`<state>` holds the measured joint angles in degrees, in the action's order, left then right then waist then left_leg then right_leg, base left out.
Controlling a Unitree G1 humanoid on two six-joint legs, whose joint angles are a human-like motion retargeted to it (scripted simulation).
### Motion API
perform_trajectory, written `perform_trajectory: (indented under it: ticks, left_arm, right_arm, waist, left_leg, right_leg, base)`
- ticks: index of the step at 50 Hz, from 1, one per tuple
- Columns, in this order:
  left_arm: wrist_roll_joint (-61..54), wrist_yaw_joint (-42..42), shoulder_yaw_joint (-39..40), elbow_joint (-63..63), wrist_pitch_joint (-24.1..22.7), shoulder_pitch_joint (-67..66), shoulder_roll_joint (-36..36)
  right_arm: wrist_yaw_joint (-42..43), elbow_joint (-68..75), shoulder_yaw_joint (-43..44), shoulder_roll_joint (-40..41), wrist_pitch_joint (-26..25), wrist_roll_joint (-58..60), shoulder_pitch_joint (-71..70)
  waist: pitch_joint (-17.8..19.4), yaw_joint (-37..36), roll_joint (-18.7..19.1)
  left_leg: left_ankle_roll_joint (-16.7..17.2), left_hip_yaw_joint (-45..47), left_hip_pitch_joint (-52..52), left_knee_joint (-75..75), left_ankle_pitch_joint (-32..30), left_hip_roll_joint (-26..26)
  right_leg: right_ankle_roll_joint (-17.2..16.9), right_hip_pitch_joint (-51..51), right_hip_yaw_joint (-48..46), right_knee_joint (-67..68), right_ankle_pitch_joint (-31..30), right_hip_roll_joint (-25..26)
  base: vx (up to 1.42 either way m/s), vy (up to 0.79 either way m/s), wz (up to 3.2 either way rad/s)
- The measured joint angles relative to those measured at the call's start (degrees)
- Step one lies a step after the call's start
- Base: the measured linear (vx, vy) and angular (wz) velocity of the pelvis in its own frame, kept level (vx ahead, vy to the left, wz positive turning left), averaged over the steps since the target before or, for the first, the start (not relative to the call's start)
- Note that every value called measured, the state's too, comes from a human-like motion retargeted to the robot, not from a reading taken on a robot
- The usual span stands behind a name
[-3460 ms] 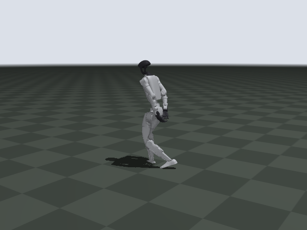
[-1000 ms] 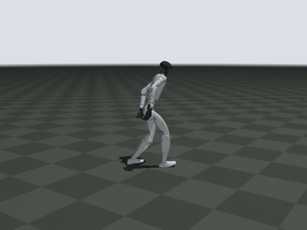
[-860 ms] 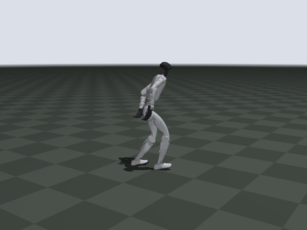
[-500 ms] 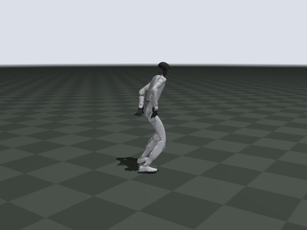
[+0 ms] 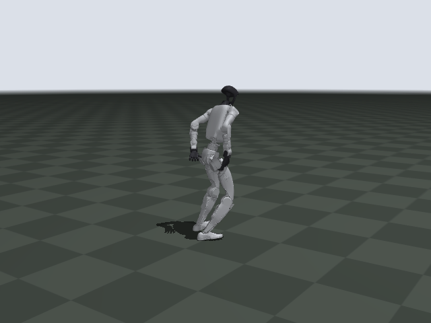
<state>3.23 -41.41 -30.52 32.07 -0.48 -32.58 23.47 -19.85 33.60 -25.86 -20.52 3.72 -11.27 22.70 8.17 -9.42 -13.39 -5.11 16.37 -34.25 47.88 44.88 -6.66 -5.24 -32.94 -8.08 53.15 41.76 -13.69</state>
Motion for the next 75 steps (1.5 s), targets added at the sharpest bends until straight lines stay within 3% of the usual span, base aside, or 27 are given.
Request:
perform_trajectory:
  ticks: [4,8,13,17,23,27,29,30,32,36,39,43,46,49,52,54,57,60,63,67,70,75]
  left_arm:
    - [2.02,1.56,3.93,1.02,-1.83,-2.78,3.06]
    - [4.41,5.85,8.63,2.15,-4.52,-3.98,8.86]
    - [5.71,18.01,16.12,1.75,-8.01,0.95,17.06]
    - [5.55,31.0,21.19,-3.7,-10.81,9.62,21.58]
    - [9.02,45.9,23.75,-18.49,-15.51,26.62,27.11]
    - [12.7,49.34,21.78,-24.65,-15.55,31.35,25.51]
    - [11.98,47.17,20.26,-25.0,-14.96,27.61,22.13]
    - [11.29,45.51,19.51,-24.66,-14.64,24.86,20.28]
    - [10.05,41.61,18.06,-23.18,-14.22,18.91,17.3]
    - [8.8,35.15,15.88,-21.71,-13.92,8.78,15.17]
    - [8.74,33.09,14.94,-22.39,-14.12,3.06,16.05]
    - [9.35,33.41,14.56,-22.62,-14.35,-2.47,16.91]
    - [10.52,33.97,13.56,-20.64,-14.07,-4.12,16.64]
    - [11.99,34.84,11.88,-17.77,-13.4,-4.5,15.79]
    - [13.63,35.62,10.29,-15.36,-12.86,-3.45,14.99]
    - [14.29,35.48,9.93,-14.58,-12.83,-2.17,14.99]
    - [13.77,34.31,10.38,-15.0,-13.25,-1.65,15.09]
    - [11.56,33.0,12.16,-16.91,-13.76,-3.08,15.71]
    - [8.63,32.49,14.67,-19.97,-14.67,-4.51,18.08]
    - [4.13,32.7,18.81,-24.95,-16.4,-4.02,23.8]
    - [1.22,33.67,22.31,-28.59,-17.65,-1.43,29.34]
    - [0.28,40.87,29.36,-30.47,-18.16,7.36,36.86]
  right_arm:
    - [2.69,0.09,2.93,0.88,1.06,0.8,1.21]
    - [6.91,-2.72,5.78,1.0,2.76,0.29,1.99]
    - [13.59,-8.83,8.76,0.09,5.9,0.17,0.76]
    - [18.87,-13.66,10.92,-2.16,8.6,4.09,-1.7]
    - [28.6,-19.4,15.6,-6.33,10.06,16.14,-7.02]
    - [35.23,-20.51,18.01,-7.51,8.41,24.15,-9.81]
    - [35.33,-19.76,17.46,-7.46,7.73,25.31,-10.35]
    - [34.59,-19.13,16.85,-7.44,7.53,25.22,-10.53]
    - [32.29,-17.5,15.19,-7.54,7.16,23.45,-10.93]
    - [27.96,-14.86,11.83,-8.47,6.66,17.85,-11.82]
    - [25.9,-14.11,10.87,-9.92,6.92,15.36,-13.24]
    - [26.57,-14.36,11.28,-12.81,7.41,15.17,-17.02]
    - [28.72,-14.48,10.91,-15.16,7.56,16.53,-22.09]
    - [31.54,-14.91,9.88,-16.77,7.72,18.29,-27.72]
    - [34.72,-15.42,8.76,-17.53,7.7,19.42,-33.27]
    - [36.87,-15.83,8.4,-17.38,7.53,19.45,-36.31]
    - [39.27,-17.23,8.89,-15.99,7.68,18.99,-37.05]
    - [41.0,-19.65,10.77,-14.22,8.46,18.0,-34.18]
    - [43.17,-22.56,14.08,-13.52,9.76,16.05,-30.13]
    - [46.8,-25.26,19.85,-13.35,11.69,13.93,-24.26]
    - [49.29,-25.56,23.87,-12.96,12.73,13.26,-19.38]
    - [52.15,-21.42,25.95,-11.78,12.51,13.59,-12.22]
  waist:
    - [-1.27,2.07,-0.66]
    - [-0.43,5.3,-2.49]
    - [0.62,8.34,-3.11]
    - [1.11,10.13,-1.48]
    - [0.86,8.81,2.5]
    - [1.93,8.74,1.46]
    - [2.88,7.86,2.99]
    - [3.27,7.08,4.6]
    - [2.95,6.34,7.44]
    - [1.64,6.72,5.83]
    - [0.64,5.93,2.33]
    - [-1.1,4.17,-2.08]
    - [-1.49,2.55,-3.06]
    - [-0.43,1.94,-2.75]
    - [1.0,2.33,-1.27]
    - [1.15,2.53,0.89]
    - [-0.58,2.4,4.59]
    - [-3.15,2.31,7.34]
    - [-4.09,3.37,8.86]
    - [-2.96,4.62,9.75]
    - [-1.73,5.98,7.92]
    - [-1.59,12.11,-0.62]
  left_leg:
    - [-2.4,0.11,4.7,-6.45,-0.11,6.28]
    - [-4.2,-0.75,10.38,-11.16,-0.59,13.58]
    - [-4.88,-3.46,15.56,-13.1,-0.91,17.6]
    - [-3.55,-5.93,16.36,-9.26,0.23,17.2]
    - [-1.84,-6.08,12.66,3.84,4.58,13.14]
    - [-3.15,-7.75,15.38,3.68,5.12,16.5]
    - [-1.91,-8.74,18.98,3.46,4.44,15.5]
    - [-0.45,-9.27,20.71,4.08,3.43,13.81]
    - [4.37,-9.69,22.38,3.44,-5.45,10.0]
    - [8.88,-10.31,20.12,-0.19,-20.56,11.72]
    - [10.01,-10.0,16.01,-3.57,-27.93,16.57]
    - [8.18,-8.72,10.66,-11.64,-32.11,22.93]
    - [6.48,-7.85,5.32,-11.52,-29.01,24.48]
    - [4.73,-6.22,-0.22,-4.74,-23.32,24.53]
    - [2.83,-3.92,-3.88,8.15,-16.57,21.74]
    - [1.66,-3.47,-4.39,18.15,-12.34,17.28]
    - [0.42,-4.34,-1.8,29.17,-8.73,10.65]
    - [1.09,-5.29,3.91,34.04,-9.38,7.27]
    - [2.05,-6.17,10.37,32.58,-10.08,9.15]
    - [1.37,-5.38,15.84,25.48,-3.57,12.21]
    - [-1.48,-2.05,15.64,17.79,4.39,15.56]
    - [-8.74,2.41,11.39,-1.89,5.12,26.65]
  right_leg:
    - [-1.49,0.27,2.33,6.22,-0.94,-4.38]
    - [-4.28,-2.18,7.69,21.02,-6.87,-8.02]
    - [-3.4,-8.71,9.84,31.64,-8.58,-7.12]
    - [-4.69,-14.32,7.39,23.61,-10.36,-3.1]
    - [-9.18,-20.23,-1.07,-3.52,-17.41,-0.05]
    - [-9.76,-21.1,-2.03,-3.43,-26.01,-4.71]
    - [-9.76,-17.86,-1.22,-0.67,-29.53,-3.51]
    - [-9.76,-15.35,-1.06,0.0,-30.74,-1.63]
    - [-9.76,-10.59,0.19,0.99,-32.52,1.75]
    - [-8.45,-3.3,5.84,10.35,-28.88,0.47]
    - [-7.5,3.09,9.65,18.94,-25.18,-1.84]
    - [-9.66,11.78,14.83,23.63,-27.5,-0.21]
    - [-9.76,15.97,17.07,22.27,-24.88,4.22]
    - [-9.76,16.18,19.35,21.22,-15.4,6.16]
    - [-8.78,11.85,20.34,22.53,-6.16,7.16]
    - [-7.09,6.58,19.53,23.82,-4.19,9.83]
    - [-5.58,-3.03,16.93,24.35,-8.15,14.63]
    - [-5.72,-11.73,14.13,21.85,-14.29,19.49]
    - [-9.32,-18.01,13.75,17.23,-20.14,24.58]
    - [-9.76,-24.04,10.28,8.52,-28.11,27.85]
    - [-9.76,-27.85,7.71,0.81,-34.19,26.04]
    - [-9.76,-35.02,6.25,-4.62,-35.67,15.3]
  base:
    - [0.16,0.19,0.89]
    - [0.16,0.21,0.91]
    - [0.18,0.16,0.53]
    - [0.2,0.12,0.57]
    - [0.15,0.11,0.3]
    - [0.09,0.0,0.69]
    - [0.15,-0.01,0.19]
    - [0.13,0.0,0.0]
    - [0.05,0.01,0.39]
    - [-0.16,0.01,1.18]
    - [-0.36,0.02,1.35]
    - [-0.51,0.06,1.12]
    - [-0.64,0.08,0.62]
    - [-0.76,0.22,0.32]
    - [-0.85,0.2,-0.08]
    - [-0.91,0.07,-0.55]
    - [-0.96,-0.03,-0.97]
    - [-0.96,-0.12,-0.96]
    - [-0.94,-0.16,-0.55]
    - [-0.88,-0.21,-0.37]
    - [-0.83,-0.16,-0.06]
    - [-0.75,-0.09,0.43]
